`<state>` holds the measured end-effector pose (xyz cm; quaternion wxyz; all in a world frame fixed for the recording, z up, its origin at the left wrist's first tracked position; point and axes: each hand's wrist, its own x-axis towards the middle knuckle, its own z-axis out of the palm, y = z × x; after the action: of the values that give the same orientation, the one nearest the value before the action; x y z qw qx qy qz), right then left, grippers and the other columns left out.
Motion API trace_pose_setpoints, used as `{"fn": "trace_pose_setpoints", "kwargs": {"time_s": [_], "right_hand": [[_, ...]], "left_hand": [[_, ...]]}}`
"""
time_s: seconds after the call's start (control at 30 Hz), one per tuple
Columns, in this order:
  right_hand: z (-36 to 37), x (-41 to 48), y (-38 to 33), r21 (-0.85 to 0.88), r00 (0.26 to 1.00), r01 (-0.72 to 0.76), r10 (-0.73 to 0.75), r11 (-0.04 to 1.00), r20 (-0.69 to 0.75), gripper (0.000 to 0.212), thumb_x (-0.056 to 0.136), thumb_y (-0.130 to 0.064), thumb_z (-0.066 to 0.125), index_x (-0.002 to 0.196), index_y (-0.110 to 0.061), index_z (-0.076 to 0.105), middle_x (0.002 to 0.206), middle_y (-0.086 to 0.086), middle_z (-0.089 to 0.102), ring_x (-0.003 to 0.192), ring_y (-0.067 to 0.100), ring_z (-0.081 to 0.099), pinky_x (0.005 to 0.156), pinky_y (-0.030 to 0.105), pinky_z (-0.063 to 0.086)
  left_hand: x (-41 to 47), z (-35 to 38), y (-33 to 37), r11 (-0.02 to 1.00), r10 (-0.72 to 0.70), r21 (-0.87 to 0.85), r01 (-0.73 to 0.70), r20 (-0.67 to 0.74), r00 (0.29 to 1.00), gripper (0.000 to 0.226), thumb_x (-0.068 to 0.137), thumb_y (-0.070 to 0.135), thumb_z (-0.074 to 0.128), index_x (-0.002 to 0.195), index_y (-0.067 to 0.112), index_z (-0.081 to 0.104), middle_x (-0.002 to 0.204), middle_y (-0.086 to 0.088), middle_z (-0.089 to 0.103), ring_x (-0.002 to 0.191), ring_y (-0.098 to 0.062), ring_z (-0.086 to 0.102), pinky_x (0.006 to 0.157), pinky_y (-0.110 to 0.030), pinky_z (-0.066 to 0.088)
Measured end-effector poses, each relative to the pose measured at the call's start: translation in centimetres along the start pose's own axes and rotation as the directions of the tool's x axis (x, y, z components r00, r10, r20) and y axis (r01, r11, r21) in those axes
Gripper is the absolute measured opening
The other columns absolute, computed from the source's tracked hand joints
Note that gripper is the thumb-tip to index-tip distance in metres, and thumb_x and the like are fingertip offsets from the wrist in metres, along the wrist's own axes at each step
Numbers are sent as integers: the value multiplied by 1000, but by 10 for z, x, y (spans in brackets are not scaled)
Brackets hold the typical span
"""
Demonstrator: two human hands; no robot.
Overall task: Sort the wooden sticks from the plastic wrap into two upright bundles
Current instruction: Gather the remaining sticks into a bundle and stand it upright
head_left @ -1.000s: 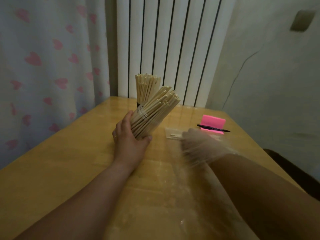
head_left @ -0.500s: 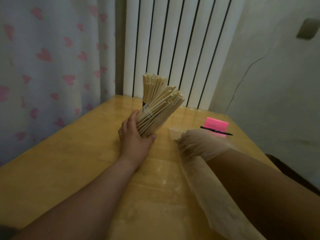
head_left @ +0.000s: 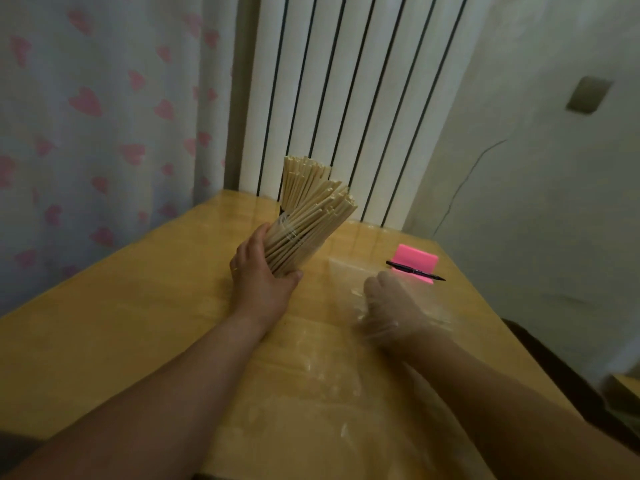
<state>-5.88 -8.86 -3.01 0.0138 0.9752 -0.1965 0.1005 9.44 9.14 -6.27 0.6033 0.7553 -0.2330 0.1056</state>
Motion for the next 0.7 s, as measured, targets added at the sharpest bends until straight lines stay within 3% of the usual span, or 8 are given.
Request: {"fn": "trace_pose_setpoints", "kwargs": {"time_s": [0.07,0.13,0.27,0.37,0.47,0.6,0.67,0.7], "right_hand": [[4,-20,3,81,975,122,-104,989,-196,25,92,-32,72,98,-18,52,102,-1,45,92,16,44,81,31,47],[12,-47,6,63,904,246,-206,967,-375,26,94,-40,68,87,-19,55,93,0,49,85,18,46,72,34,46],[-3,-75,5,-39,884,240,-235,970,-405,32,105,-50,48,82,-29,53,84,-5,53,79,19,50,73,35,39],[-19,-94,1,135,912,216,-150,967,-382,36,107,-51,45,80,-29,52,80,-8,54,76,15,51,69,34,39],[-34,-117,1,360,919,184,-30,915,-392,48,105,-63,34,88,-25,58,83,-8,62,76,11,57,68,40,49],[-74,-151,-12,686,870,179,212,705,-446,59,106,-64,33,83,-22,69,84,-10,74,74,8,68,66,40,55],[-106,-154,-17,833,819,212,373,511,-436,61,106,-58,39,70,-17,67,72,0,74,65,14,70,70,40,54],[-125,-153,-19,900,812,254,428,355,-398,60,108,-54,43,65,-18,64,65,6,69,65,21,70,74,44,56]], "left_hand": [[-1,0,1,1000,-7,3,7,-5,1000,104,79,28,90,163,37,28,158,-3,36,145,-29,32,121,-50,34],[-3,-2,4,1000,-12,2,12,0,1000,104,79,28,91,162,38,28,157,-3,36,145,-29,32,120,-50,36],[-8,-8,16,999,-14,51,13,32,999,103,78,27,90,162,36,31,157,-4,38,145,-31,33,121,-51,35],[-18,-18,30,994,-3,111,-4,64,998,103,79,27,91,162,34,31,158,-5,37,145,-33,32,122,-51,33],[-38,-32,41,993,13,118,-20,62,998,103,80,27,91,162,35,30,157,-4,37,144,-32,32,121,-52,34],[-70,-51,42,987,54,147,-60,45,998,100,80,24,88,161,35,31,155,-2,38,142,-29,31,118,-48,34],[-80,-56,39,983,63,168,-70,44,997,98,81,24,86,161,36,31,156,-1,37,143,-28,30,118,-47,34],[-84,-56,37,982,74,174,-80,41,996,96,82,25,85,161,37,31,157,-1,36,144,-27,29,118,-47,35]]}}
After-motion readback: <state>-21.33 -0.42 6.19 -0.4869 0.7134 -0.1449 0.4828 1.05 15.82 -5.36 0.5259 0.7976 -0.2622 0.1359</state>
